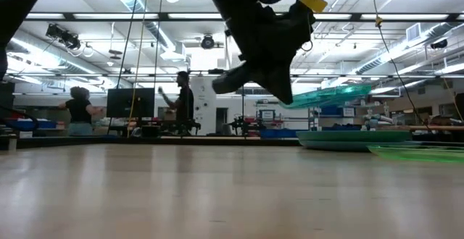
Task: Stack plastic plates
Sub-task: Stack the light blue plate on top of the pink plate
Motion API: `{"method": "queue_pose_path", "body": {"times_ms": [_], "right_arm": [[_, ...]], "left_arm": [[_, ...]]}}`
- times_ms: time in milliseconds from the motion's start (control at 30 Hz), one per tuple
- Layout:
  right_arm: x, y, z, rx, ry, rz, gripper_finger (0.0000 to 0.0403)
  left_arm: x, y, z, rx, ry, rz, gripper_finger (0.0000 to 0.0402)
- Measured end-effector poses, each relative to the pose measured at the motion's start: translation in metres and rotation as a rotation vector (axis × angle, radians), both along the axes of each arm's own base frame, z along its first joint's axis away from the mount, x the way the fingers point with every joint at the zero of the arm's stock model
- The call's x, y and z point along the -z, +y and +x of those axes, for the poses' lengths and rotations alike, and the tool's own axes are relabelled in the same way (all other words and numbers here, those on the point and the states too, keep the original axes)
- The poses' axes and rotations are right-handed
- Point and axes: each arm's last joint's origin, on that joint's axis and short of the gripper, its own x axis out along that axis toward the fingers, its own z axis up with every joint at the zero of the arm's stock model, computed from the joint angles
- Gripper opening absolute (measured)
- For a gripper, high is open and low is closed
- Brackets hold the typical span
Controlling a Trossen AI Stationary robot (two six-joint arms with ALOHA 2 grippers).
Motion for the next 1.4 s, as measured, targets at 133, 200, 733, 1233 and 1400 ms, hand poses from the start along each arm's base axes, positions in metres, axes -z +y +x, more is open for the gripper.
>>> {"method": "queue_pose_path", "body": {"times_ms": [133,200,733,1233,1400], "right_arm": [[0.0,0.001,-0.001,-0.002,0.0,0.007,0.0134],[0.0,0.001,-0.001,-0.001,-0.002,0.007,0.0134],[-0.02,0.008,0.01,-0.004,-0.207,-0.054,0.0134],[-0.021,0.004,0.012,0.035,-0.215,-0.115,0.0134],[-0.019,-0.002,0.014,0.058,-0.196,-0.153,0.0134]], "left_arm": [[-0.005,0.019,0.008,0.039,-0.058,0.005,0.001],[-0.007,0.029,0.012,0.067,-0.079,-0.005,0.001],[0.019,0.092,0.034,0.251,-0.159,0.033,0.0007],[0.017,0.146,0.037,0.322,-0.273,0.063,0.0002],[0.015,0.154,0.036,0.315,-0.306,0.02,0.0001]]}}
